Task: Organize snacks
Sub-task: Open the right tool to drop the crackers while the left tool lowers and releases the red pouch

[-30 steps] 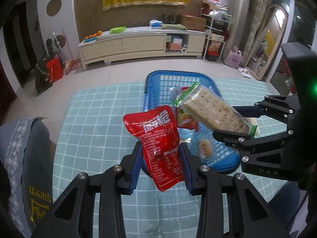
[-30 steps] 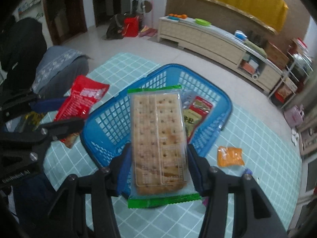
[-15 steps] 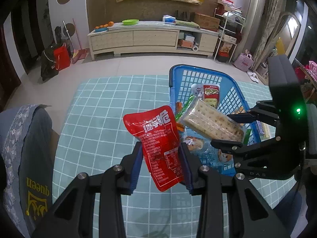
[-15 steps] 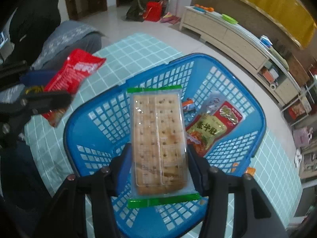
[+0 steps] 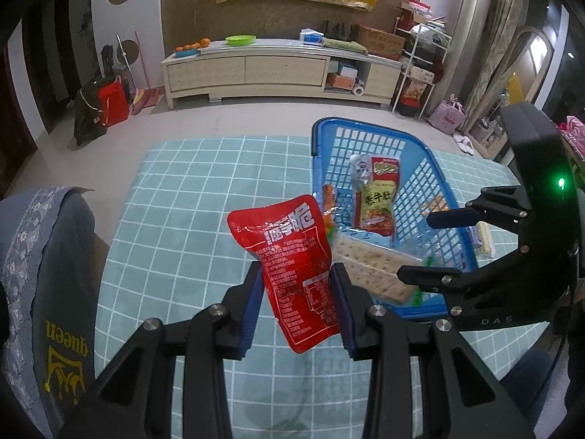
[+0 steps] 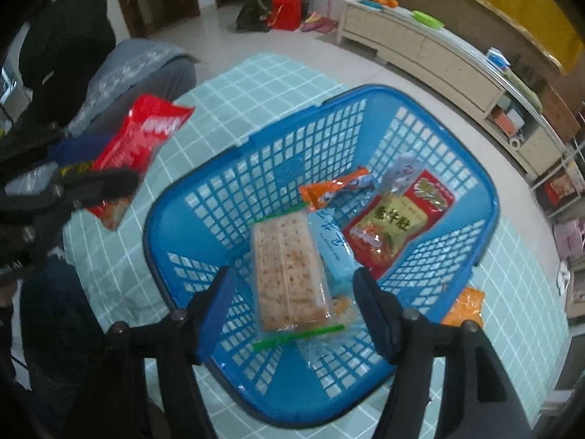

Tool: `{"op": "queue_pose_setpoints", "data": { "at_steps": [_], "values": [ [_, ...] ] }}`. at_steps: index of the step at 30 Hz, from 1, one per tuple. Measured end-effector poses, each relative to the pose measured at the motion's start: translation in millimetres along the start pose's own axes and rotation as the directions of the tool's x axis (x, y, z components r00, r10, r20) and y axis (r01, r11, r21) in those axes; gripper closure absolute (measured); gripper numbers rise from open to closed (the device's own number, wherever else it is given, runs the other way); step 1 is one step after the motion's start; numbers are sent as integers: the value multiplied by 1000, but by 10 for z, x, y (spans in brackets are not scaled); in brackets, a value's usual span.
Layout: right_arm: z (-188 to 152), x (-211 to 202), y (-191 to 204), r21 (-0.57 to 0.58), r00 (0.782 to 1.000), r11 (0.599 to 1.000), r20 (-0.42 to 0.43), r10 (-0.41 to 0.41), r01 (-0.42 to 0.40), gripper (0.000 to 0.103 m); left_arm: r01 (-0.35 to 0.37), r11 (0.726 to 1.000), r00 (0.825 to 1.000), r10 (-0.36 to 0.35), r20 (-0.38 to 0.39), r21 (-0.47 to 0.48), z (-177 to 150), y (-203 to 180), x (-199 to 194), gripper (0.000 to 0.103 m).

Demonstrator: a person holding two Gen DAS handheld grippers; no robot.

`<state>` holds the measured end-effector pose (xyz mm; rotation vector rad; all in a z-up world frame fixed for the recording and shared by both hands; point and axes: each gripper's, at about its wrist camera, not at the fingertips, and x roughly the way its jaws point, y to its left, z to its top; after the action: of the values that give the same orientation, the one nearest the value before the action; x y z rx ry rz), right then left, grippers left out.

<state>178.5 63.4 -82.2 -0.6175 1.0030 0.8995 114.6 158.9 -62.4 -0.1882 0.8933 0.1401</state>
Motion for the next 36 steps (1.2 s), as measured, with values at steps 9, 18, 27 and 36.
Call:
{"op": "queue_pose_setpoints", "data": {
  "at_steps": [9,18,27,36],
  "values": [
    [-59,-288,-160,164,997,985,48,-56,48,26,40,999,998,-41,40,33,6,-135,-208,68],
    [-229,-437,-297,290,991,954,79,-108,81,14,72,995,996,-76,56,71,31,-295,-246,68],
    [-419,-449,-480,378,989,922,85,-124,83,13,101,989,994,-104,25,105,65,-448,-52,68],
    [-511,-394,-610,407,984,906,77,-160,115,13,117,983,993,-115,-23,144,94,-663,306,68]
  ]
}}
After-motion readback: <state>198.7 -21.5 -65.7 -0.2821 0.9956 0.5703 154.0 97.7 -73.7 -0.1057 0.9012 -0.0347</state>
